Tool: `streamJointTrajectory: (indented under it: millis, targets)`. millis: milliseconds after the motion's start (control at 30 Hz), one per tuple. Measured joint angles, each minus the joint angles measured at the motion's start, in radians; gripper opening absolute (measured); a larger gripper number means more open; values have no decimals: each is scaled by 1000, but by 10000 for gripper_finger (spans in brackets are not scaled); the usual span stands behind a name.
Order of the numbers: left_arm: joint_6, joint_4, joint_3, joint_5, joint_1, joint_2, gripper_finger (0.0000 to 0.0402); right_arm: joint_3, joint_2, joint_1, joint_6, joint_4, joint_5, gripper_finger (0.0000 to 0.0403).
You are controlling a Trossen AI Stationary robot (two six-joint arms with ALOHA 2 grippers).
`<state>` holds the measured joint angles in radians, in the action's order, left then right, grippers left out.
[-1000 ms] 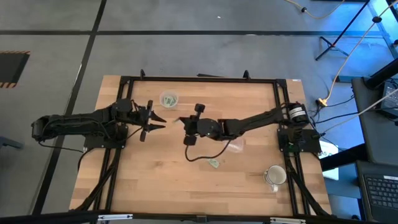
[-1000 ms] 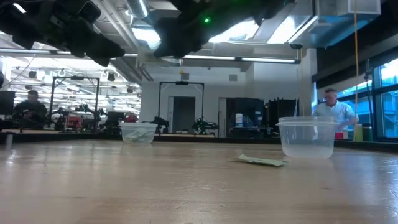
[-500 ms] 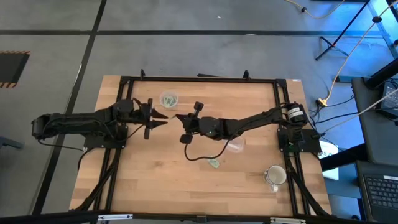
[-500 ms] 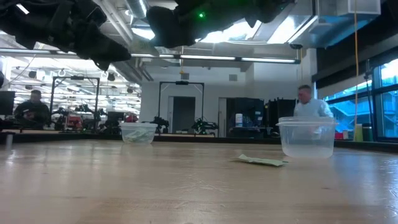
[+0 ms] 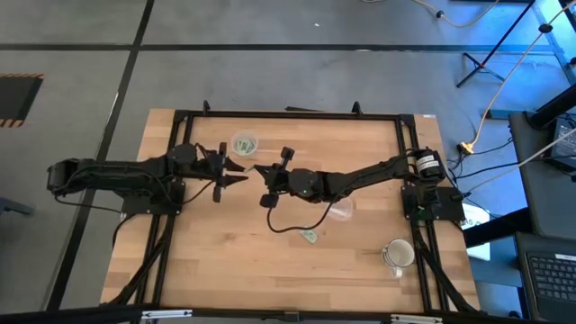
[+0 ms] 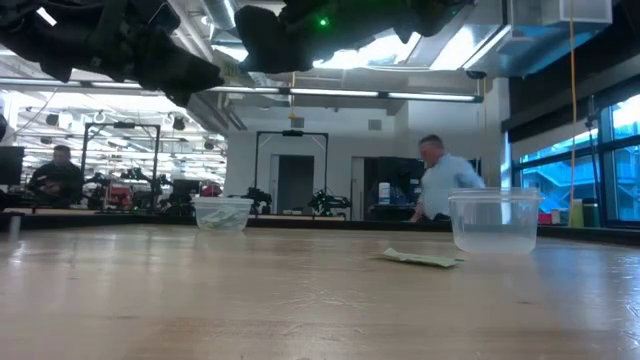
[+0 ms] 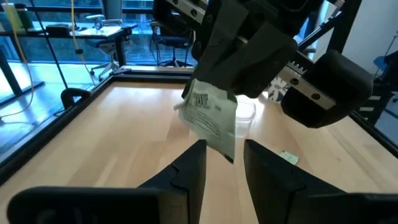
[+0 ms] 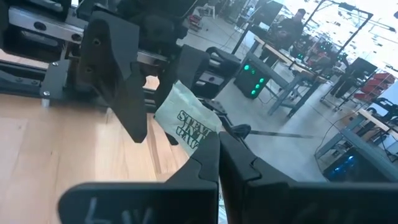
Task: Pick and place Stevia / Truvia into bins
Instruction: Put the stevia packet into the top transparent container
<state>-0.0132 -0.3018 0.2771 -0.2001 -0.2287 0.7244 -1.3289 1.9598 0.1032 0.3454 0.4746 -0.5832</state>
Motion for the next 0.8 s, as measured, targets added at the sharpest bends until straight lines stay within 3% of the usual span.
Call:
streamJointTrajectory:
  millis: [800]
  targets:
    - [1, -10, 0, 8, 0, 9, 102, 0, 0, 6, -8, -32, 0, 5]
